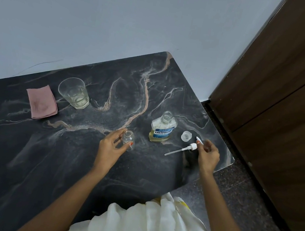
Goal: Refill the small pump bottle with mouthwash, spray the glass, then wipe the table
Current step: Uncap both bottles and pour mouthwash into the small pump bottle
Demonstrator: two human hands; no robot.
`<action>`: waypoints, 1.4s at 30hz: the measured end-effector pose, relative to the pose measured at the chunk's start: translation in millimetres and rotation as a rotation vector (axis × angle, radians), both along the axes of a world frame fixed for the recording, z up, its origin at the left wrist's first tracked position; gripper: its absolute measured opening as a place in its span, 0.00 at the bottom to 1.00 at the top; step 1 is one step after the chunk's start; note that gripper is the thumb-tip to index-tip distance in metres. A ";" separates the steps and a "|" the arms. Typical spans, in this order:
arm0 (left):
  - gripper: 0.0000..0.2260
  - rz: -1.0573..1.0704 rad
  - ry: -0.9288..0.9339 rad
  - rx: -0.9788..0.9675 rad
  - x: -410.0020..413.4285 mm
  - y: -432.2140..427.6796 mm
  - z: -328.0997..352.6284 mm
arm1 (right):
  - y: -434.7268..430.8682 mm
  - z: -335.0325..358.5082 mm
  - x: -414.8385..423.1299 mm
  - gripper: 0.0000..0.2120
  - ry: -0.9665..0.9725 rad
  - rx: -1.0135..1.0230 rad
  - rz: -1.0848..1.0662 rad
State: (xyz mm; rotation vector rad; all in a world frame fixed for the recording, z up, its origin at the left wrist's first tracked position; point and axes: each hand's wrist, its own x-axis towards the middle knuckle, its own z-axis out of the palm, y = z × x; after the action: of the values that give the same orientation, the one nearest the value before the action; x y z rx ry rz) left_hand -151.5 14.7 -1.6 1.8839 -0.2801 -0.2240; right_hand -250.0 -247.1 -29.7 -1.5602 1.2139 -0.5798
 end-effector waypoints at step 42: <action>0.20 0.009 0.073 -0.111 8.7 -2.0 31.4 | 44.1 49.9 77.0 0.21 -0.197 0.162 0.783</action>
State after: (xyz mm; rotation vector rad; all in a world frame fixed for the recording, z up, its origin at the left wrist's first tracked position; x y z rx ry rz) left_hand -142.9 12.7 29.8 1.7626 -0.2293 -0.2655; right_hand -173.0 -203.0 20.2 -1.6358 0.4193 -0.1073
